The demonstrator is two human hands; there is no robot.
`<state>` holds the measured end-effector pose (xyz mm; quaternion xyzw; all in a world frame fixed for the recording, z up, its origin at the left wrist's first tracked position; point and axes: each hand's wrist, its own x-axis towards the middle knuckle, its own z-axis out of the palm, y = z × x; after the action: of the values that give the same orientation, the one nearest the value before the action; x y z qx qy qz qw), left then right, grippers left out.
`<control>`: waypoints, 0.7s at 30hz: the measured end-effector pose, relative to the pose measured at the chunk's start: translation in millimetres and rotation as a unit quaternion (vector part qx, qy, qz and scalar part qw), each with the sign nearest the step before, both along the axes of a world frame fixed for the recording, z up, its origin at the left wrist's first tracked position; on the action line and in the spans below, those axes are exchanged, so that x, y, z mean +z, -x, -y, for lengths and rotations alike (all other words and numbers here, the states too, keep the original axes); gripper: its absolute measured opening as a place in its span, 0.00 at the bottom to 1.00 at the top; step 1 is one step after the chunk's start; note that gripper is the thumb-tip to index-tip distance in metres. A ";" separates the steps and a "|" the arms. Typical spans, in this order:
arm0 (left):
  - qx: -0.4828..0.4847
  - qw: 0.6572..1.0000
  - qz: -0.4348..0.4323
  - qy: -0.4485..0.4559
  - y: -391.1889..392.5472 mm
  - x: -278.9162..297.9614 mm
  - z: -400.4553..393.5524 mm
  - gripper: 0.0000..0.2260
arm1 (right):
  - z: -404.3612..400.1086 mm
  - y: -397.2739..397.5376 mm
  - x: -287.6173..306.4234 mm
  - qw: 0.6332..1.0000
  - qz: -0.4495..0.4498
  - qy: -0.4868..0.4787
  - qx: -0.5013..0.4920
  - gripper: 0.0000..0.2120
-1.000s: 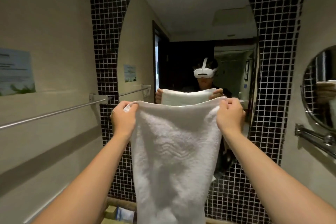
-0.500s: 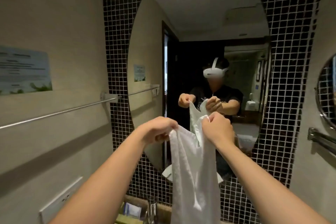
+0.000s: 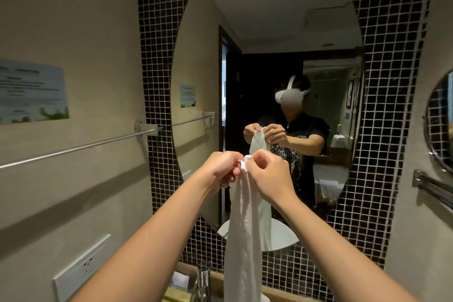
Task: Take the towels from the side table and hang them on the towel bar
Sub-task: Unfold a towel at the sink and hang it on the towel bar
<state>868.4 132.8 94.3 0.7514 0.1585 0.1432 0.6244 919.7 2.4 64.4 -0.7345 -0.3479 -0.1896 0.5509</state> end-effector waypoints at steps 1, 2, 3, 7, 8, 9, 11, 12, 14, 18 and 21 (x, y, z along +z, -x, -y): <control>0.007 1.000 0.007 -0.005 1.4 1.1 -0.3 0.07 | 0.4 0.6 -1.1 1.000 0.012 0.000 0.001 0.11; 0.013 1.000 0.014 -0.009 2.6 2.2 -0.6 0.07 | 0.7 1.6 -2.0 1.000 0.023 0.000 0.002 0.10; 0.018 1.000 0.020 -0.009 3.7 3.3 -0.8 0.07 | 0.7 2.4 -2.9 0.999 0.033 -0.002 0.002 0.10; 0.039 0.999 0.030 -0.016 6.9 5.2 -1.4 0.08 | -0.4 5.2 -6.1 0.997 0.074 0.015 -0.013 0.08; 0.043 0.998 0.030 -0.019 7.6 4.4 -1.6 0.08 | -0.8 5.9 -6.8 0.996 0.085 0.025 -0.017 0.08; 0.046 0.998 0.028 -0.021 8.0 3.1 -2.1 0.07 | -1.2 6.6 -8.0 0.995 0.093 0.034 -0.018 0.08; 0.063 0.998 0.023 -0.021 7.8 -0.1 -3.2 0.05 | -2.3 8.6 -11.4 0.994 0.098 0.051 -0.013 0.12; 0.071 0.997 0.019 -0.020 7.4 -1.8 -3.8 0.05 | -3.2 9.4 -14.0 0.993 0.100 0.060 -0.012 0.14; 0.073 0.997 0.011 -0.016 7.6 -4.7 -4.5 0.05 | -6.0 9.8 -18.9 0.993 0.102 0.064 -0.018 0.14; 0.055 0.998 0.000 -0.013 9.8 -6.4 -11.1 0.04 | -15.3 7.4 -25.1 0.993 0.103 0.049 -0.021 0.09; 0.039 0.999 -0.009 -0.034 13.5 -2.1 -21.1 0.05 | -19.4 6.9 -23.1 0.996 0.074 0.039 0.016 0.07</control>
<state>854.8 153.9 92.2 0.7667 0.1884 0.1657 0.5909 912.7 21.8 41.3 -0.7336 -0.4064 -0.2206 0.4981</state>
